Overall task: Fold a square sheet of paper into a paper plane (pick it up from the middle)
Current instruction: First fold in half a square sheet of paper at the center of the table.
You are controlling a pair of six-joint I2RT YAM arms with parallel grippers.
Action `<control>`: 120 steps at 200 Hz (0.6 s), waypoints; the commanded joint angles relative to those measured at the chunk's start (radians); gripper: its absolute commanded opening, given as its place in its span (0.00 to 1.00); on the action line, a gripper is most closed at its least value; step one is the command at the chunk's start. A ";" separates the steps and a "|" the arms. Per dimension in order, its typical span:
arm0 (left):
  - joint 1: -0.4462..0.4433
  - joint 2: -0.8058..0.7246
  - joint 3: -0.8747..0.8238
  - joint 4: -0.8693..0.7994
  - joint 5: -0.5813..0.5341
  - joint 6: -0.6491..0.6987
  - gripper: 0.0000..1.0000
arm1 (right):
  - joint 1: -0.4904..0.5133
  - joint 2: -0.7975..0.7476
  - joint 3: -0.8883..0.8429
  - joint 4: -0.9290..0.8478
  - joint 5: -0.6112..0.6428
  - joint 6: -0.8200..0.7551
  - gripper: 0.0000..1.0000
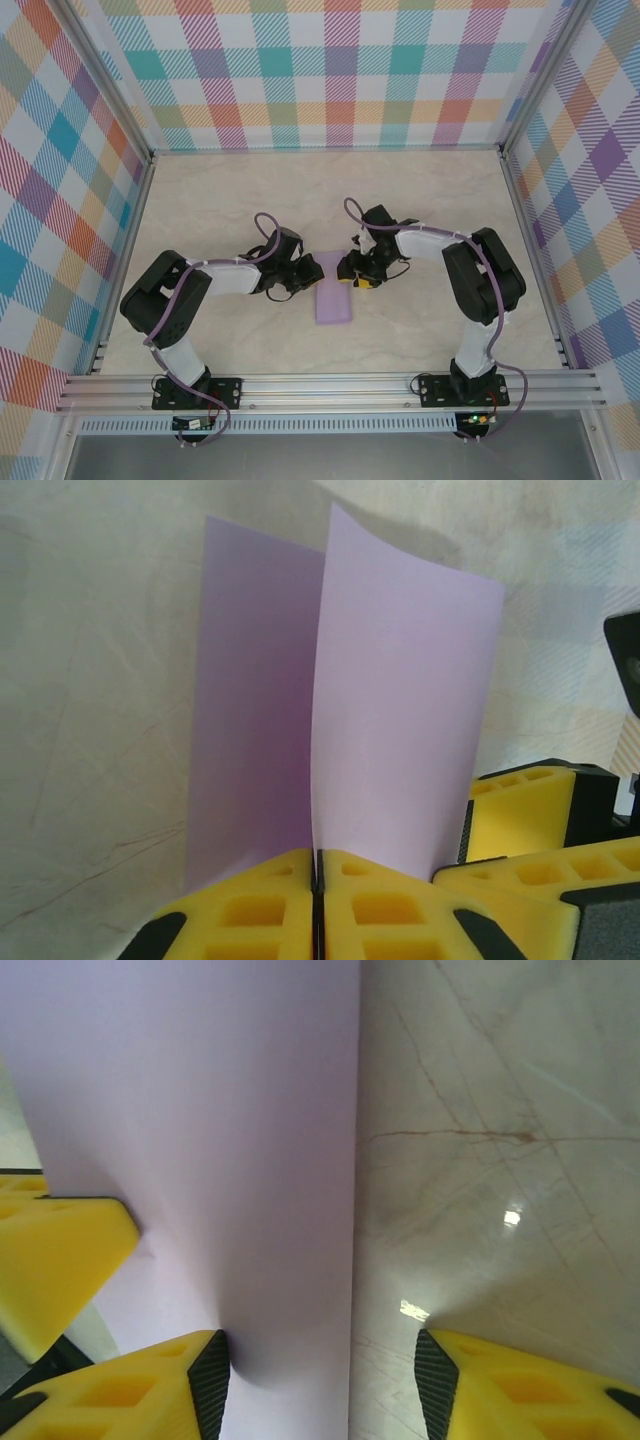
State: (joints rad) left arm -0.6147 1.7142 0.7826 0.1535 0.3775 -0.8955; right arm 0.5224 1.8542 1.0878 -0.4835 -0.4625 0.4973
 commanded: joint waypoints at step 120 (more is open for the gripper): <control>0.014 -0.131 0.067 -0.236 -0.124 0.038 0.54 | 0.046 0.115 0.033 -0.091 0.225 0.021 0.48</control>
State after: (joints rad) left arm -0.6079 1.6051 0.8242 -0.0364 0.2638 -0.8627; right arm 0.5545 1.8862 1.1423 -0.5549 -0.3592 0.5308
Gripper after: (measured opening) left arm 0.519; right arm 0.474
